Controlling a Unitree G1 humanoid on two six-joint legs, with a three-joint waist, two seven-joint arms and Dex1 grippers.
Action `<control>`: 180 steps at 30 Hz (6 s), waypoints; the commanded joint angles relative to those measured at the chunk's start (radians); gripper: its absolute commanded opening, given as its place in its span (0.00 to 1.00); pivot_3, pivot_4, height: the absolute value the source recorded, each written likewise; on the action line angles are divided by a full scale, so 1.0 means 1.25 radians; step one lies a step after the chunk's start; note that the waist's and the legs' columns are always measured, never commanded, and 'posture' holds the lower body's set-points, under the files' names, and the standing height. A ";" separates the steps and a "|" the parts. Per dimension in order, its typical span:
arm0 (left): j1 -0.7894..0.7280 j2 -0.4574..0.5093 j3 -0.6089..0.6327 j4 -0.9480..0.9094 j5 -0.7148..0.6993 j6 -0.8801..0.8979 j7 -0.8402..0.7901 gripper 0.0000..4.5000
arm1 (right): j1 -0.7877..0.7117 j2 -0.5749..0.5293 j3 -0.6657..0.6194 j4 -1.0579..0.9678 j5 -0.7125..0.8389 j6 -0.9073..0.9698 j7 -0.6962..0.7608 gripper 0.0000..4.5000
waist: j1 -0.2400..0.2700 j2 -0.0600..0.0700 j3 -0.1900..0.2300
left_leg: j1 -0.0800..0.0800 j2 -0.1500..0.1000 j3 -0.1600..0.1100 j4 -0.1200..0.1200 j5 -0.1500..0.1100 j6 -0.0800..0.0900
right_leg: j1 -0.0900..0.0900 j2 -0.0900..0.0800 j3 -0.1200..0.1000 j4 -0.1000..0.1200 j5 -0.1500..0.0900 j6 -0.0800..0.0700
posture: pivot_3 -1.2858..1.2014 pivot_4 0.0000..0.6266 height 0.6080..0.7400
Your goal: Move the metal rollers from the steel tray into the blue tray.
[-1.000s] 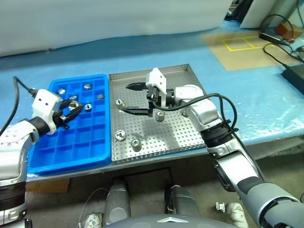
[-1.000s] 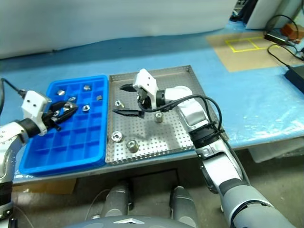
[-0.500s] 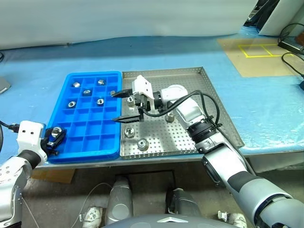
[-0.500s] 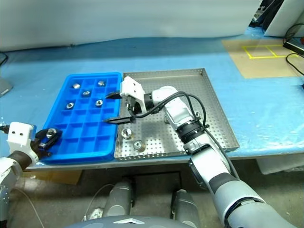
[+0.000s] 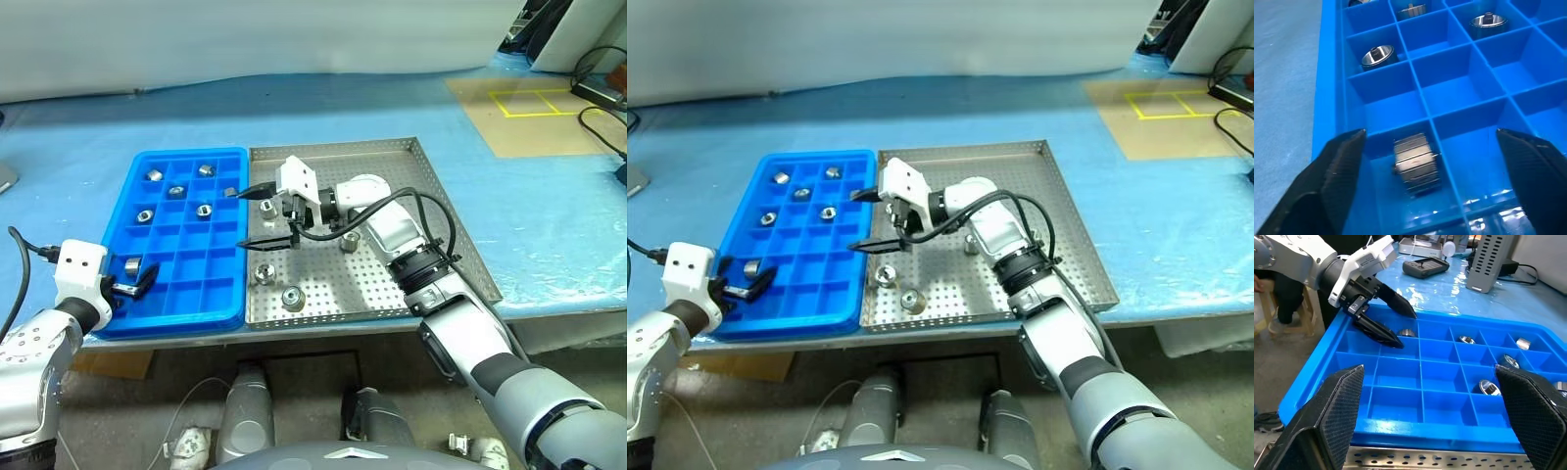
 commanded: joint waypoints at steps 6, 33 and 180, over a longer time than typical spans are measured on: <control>-0.152 0.063 -0.068 -0.006 -0.044 -0.060 -0.085 0.98 | 0.018 -0.032 -0.028 -0.067 -0.001 0.010 -0.041 1.00 | 0.005 0.000 0.000 | 0.000 0.000 0.000 0.001 0.000 -0.001 | 0.001 0.000 0.000 0.001 0.000 0.000 | 0.59 0.24 1.00; -1.145 -0.038 -0.735 1.237 0.513 -0.531 -0.474 0.98 | 0.233 -0.133 -0.097 -0.364 -0.003 0.188 -0.296 1.00 | -0.081 -0.001 0.001 | 0.001 -0.003 0.000 0.003 0.005 -0.007 | 0.000 -0.001 0.002 0.007 0.000 0.000 | 0.45 0.24 1.00; -0.493 -0.036 -0.343 0.208 0.113 -0.243 -0.035 0.99 | 0.101 -0.119 -0.044 -0.220 -0.014 0.101 -0.123 1.00 | -0.047 -0.002 0.003 | 0.002 0.001 -0.002 0.001 0.006 -0.010 | 0.000 0.002 -0.001 0.010 -0.003 -0.004 | 0.53 0.24 1.00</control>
